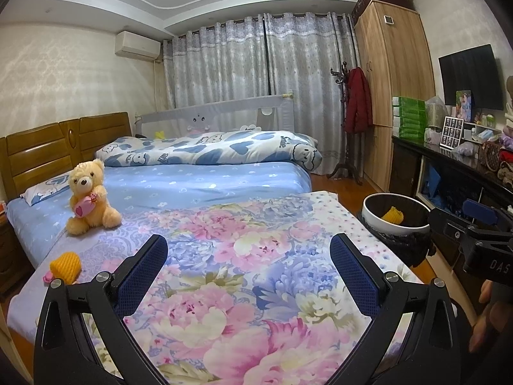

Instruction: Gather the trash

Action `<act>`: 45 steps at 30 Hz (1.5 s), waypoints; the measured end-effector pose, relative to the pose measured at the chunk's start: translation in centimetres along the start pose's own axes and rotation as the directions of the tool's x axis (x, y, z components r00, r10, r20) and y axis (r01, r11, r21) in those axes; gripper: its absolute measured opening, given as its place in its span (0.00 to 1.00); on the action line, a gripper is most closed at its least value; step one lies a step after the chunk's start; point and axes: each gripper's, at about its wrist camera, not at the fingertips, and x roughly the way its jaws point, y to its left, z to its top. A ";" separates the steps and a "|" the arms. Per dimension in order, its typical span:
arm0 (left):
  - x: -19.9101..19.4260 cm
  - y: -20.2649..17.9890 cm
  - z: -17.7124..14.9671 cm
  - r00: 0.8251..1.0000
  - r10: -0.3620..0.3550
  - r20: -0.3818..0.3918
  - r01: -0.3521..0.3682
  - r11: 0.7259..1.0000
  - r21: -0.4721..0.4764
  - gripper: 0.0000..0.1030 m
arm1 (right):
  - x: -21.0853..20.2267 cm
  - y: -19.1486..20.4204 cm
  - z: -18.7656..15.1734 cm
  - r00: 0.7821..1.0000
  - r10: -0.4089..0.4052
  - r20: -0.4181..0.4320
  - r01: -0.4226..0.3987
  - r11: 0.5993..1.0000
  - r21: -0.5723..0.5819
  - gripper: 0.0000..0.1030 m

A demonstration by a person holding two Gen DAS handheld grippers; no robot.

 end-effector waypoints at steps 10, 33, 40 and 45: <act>0.3 0.0 -0.2 1.000 -0.003 -0.003 0.003 1.000 0.003 1.00 | 0.0 0.1 0.0 1.000 0.002 -0.001 -0.002 1.000 0.001 1.00; 2.2 0.7 -1.3 0.999 -0.017 -0.043 0.017 1.000 0.002 1.00 | 1.5 0.2 -0.1 0.999 0.018 -0.041 -0.018 1.000 0.011 1.00; 2.5 0.7 -1.3 0.999 -0.020 -0.049 0.020 1.000 0.003 1.00 | 1.8 0.0 -0.1 0.999 0.021 -0.047 -0.020 1.000 0.015 1.00; 3.4 0.7 -1.6 0.997 -0.026 -0.076 0.027 1.000 0.004 1.00 | 2.2 -0.1 -0.2 0.998 0.024 -0.061 -0.022 1.000 0.022 1.00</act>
